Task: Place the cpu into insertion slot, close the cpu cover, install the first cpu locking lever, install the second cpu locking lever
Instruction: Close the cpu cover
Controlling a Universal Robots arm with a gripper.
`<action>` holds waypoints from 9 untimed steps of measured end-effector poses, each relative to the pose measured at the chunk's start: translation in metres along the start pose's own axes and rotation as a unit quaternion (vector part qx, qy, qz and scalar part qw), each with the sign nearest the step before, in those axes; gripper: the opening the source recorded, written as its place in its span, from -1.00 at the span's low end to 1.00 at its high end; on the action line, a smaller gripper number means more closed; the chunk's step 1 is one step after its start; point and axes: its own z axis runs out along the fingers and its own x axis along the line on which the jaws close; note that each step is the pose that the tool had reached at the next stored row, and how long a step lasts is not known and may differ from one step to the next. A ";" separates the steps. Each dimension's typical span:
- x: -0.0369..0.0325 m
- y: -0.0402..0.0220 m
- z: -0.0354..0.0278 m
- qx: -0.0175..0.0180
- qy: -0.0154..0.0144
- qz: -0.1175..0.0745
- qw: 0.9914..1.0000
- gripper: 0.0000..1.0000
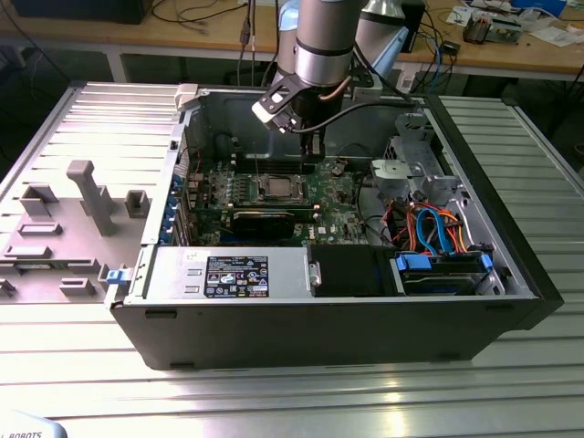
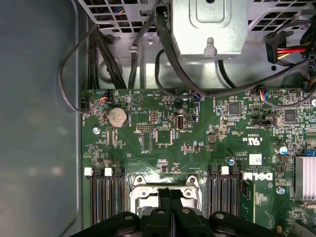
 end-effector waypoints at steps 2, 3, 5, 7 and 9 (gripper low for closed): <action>0.0000 -0.0012 0.0001 0.000 0.000 0.000 1.000 -0.79; -0.0001 -0.0020 0.0002 0.000 0.000 0.000 1.000 -0.79; -0.0001 -0.0047 0.0008 0.000 0.000 0.000 1.000 -0.79; -0.0001 -0.0103 0.0022 0.000 0.000 0.000 1.000 -0.79; -0.0002 -0.0201 0.0051 0.000 0.000 0.000 1.000 -0.79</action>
